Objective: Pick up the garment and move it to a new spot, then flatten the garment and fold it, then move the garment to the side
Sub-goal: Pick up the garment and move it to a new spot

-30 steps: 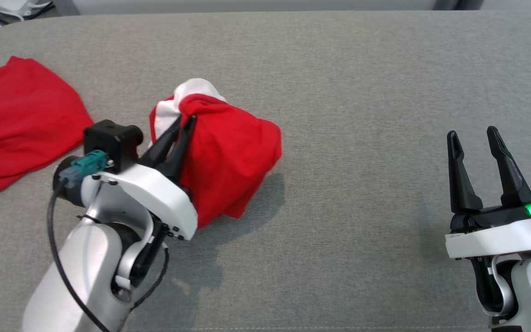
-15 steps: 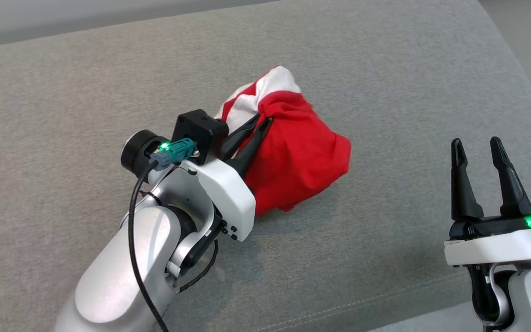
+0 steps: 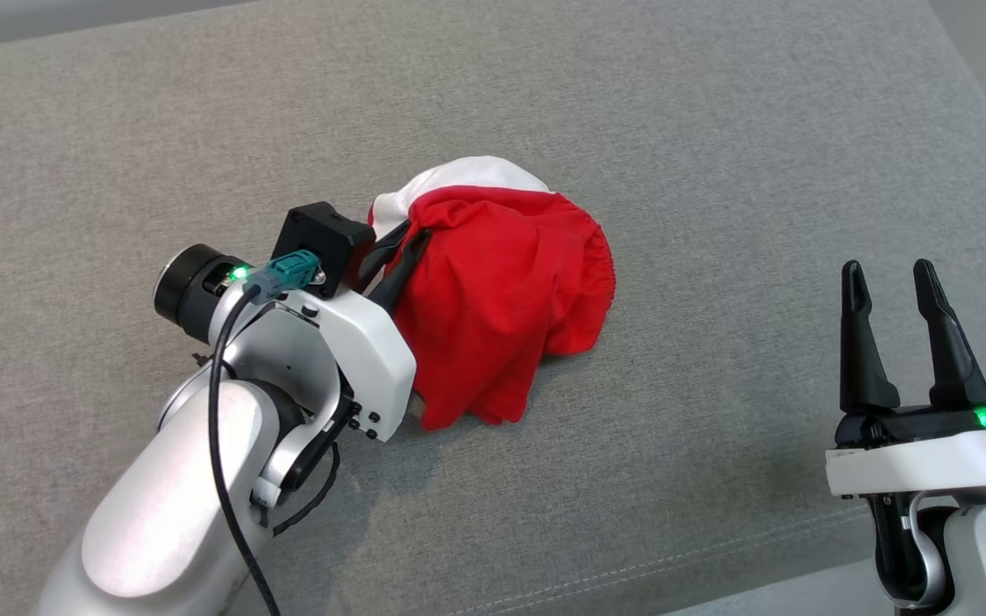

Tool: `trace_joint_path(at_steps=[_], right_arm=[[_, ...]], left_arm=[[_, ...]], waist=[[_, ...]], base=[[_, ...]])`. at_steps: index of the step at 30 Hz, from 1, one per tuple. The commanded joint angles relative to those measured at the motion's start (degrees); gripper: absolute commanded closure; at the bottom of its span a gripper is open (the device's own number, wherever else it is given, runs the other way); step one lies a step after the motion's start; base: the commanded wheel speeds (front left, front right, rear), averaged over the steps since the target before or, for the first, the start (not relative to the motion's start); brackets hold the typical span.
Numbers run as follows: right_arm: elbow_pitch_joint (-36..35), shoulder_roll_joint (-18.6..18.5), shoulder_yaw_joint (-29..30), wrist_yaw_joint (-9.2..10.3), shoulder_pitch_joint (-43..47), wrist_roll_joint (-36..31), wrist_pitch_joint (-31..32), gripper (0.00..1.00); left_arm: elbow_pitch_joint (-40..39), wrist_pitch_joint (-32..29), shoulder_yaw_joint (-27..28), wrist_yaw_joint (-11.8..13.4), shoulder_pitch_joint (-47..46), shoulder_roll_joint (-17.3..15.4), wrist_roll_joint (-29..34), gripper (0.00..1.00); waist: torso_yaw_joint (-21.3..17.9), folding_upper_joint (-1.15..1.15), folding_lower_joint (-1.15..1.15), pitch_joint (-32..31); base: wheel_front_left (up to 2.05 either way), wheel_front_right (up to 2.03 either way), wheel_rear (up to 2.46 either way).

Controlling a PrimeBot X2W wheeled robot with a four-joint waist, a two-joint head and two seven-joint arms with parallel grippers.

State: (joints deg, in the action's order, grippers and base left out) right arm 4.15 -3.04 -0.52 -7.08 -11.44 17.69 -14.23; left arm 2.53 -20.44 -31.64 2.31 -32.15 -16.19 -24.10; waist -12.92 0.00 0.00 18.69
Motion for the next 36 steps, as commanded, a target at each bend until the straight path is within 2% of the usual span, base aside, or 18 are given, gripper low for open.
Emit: trace_joint_path(at_steps=[1, 4, 10, 12, 13, 16, 20, 23, 30, 31, 32, 36], right_arm=[[-1.7, -0.4, -1.3, -0.41, -0.8, -0.2, -0.8, 0.00], [-1.4, -0.7, -1.8, -0.41, -1.2, -0.1, -0.8, 0.00], [-1.1, -1.2, -2.6, -0.41, -1.7, -0.2, -0.8, 0.00], [-1.0, -1.3, -2.8, -0.41, -1.9, -0.2, -0.8, 0.00], [-0.9, -1.4, -2.8, -0.41, -2.0, -0.1, -0.8, 0.00], [-0.9, -1.8, -2.7, -0.41, -2.1, 0.0, -0.8, 0.00], [-0.7, -2.3, -2.1, -0.41, -1.8, 0.1, -0.8, 0.00], [-0.5, -2.5, -1.7, -0.41, -1.4, -0.2, -0.8, 0.00], [-0.3, -3.0, -2.9, -0.41, -0.7, -0.7, -0.8, 0.00], [-0.3, -3.2, -3.1, -0.41, -0.6, -0.8, -0.8, 0.00], [-0.2, -3.4, -3.1, -0.41, -0.3, -1.0, -0.8, 0.00], [-0.2, -3.8, -2.8, -0.41, 0.5, -1.4, -0.8, 0.00]], left_arm=[[-2.3, -0.2, 2.7, 0.9, -1.1, -1.7, 0.7, 1.00], [-2.2, -0.2, 3.3, 1.4, -0.3, -2.1, 0.2, 1.00], [5.9, 1.3, 2.2, -0.7, 0.5, 0.5, -2.8, 1.00], [9.7, 2.4, 2.0, -1.4, 0.2, 1.9, -3.7, 0.38], [11.5, 3.1, 2.0, -1.6, 0.0, 2.4, -4.0, 0.00], [15.3, 5.2, 2.3, -1.7, -0.8, 3.4, -4.3, 0.00], [16.4, 6.6, 2.4, -1.9, -1.0, 3.4, -4.2, 0.00], [15.5, 7.8, 2.7, -1.0, -0.2, 2.6, -3.6, 0.00], [7.6, 11.6, 6.9, 3.9, 5.4, 0.2, -4.3, 0.00], [6.1, 12.5, 8.1, 4.8, 6.7, 0.0, -4.8, 0.00], [3.1, 14.4, 10.4, 6.8, 9.3, -0.7, -5.4, 0.00], [-2.9, 18.5, 14.9, 10.3, 14.4, -1.1, -6.7, 0.00]], waist=[[1.6, 0.00, 0.00, 0.0], [2.9, 0.00, 0.00, -0.1], [4.2, 0.00, 0.00, -0.4], [4.3, 0.00, 0.00, -0.4], [4.3, 0.00, 0.00, -0.5], [4.3, 0.00, 0.00, -0.9], [4.7, 0.00, 0.00, -1.6], [5.5, 0.00, 0.00, -2.7], [8.0, 0.00, 0.00, -5.7], [8.4, 0.00, 0.00, -6.2], [9.4, 0.00, 0.00, -7.0], [11.5, 0.00, 0.00, -8.2]], base=[[0.00, 0.00, 0.00], [0.00, 0.00, 0.00], [0.00, 0.00, 0.00], [0.00, 0.00, 0.00], [0.00, 0.00, 0.00], [0.00, 0.00, 0.00], [0.00, 0.00, 0.00], [0.00, 0.00, 0.00], [0.00, 0.00, 0.00], [0.00, 0.00, 0.00], [0.00, 0.00, 0.00], [0.00, 0.00, 0.00]])
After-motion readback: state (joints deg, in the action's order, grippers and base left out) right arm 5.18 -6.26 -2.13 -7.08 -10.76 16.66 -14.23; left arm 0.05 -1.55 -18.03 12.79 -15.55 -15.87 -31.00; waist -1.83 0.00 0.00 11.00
